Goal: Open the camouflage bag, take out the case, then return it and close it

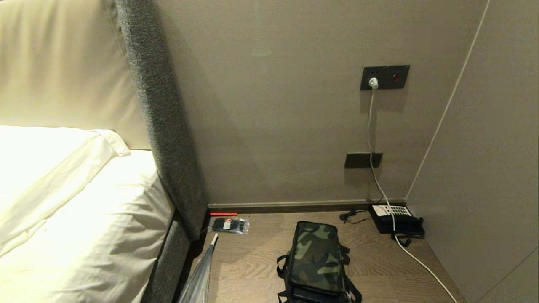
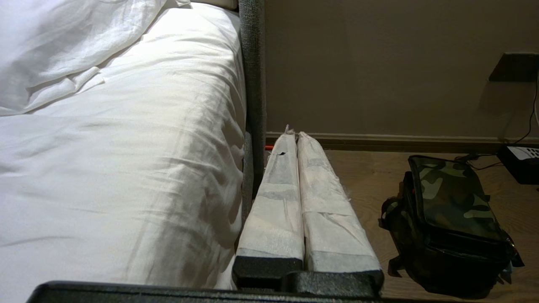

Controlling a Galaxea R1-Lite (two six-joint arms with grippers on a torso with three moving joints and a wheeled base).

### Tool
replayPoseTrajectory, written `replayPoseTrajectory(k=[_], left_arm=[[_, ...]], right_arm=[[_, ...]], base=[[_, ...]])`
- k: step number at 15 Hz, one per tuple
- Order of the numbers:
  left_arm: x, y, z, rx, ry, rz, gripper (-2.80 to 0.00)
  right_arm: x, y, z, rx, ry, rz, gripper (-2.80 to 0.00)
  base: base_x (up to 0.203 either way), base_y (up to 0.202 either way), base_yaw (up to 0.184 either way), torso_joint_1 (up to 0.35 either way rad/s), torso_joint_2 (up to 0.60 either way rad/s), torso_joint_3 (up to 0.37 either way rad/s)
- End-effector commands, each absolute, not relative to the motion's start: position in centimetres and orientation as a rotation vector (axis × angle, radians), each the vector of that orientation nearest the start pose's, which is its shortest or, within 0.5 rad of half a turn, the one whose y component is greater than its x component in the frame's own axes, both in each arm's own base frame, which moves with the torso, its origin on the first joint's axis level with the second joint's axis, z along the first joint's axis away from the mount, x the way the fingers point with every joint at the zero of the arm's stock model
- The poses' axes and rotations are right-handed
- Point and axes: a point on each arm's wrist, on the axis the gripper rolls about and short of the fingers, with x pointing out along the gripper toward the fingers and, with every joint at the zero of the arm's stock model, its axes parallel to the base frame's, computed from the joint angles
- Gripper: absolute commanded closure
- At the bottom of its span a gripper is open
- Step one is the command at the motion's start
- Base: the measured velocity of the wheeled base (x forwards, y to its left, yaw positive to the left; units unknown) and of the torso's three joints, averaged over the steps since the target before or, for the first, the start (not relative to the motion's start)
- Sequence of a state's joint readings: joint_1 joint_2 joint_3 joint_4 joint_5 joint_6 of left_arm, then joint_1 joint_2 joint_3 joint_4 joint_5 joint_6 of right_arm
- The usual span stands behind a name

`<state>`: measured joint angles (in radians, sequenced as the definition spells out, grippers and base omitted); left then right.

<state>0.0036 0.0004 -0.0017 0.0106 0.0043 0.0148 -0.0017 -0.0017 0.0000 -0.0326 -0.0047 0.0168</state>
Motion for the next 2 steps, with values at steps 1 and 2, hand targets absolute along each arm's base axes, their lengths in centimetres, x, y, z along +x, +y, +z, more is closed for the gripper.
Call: replayPoseTrajectory(k=[1, 2], left_arm=[[-2.30, 0.00, 7.48, 0.015, 0.008, 0.008, 0.00], [-2.30, 0.00, 7.48, 0.014, 0.008, 0.008, 0.00]], right_arm=[[-2.28, -0.01, 7.50, 0.018, -0.035, -0.006, 0.00], [-2.28, -0.01, 7.50, 0.018, -0.035, -0.006, 0.00]], base=[[0.000, 0.000, 0.000, 0.000, 0.00, 0.000], [0.000, 0.000, 0.000, 0.000, 0.00, 0.000]])
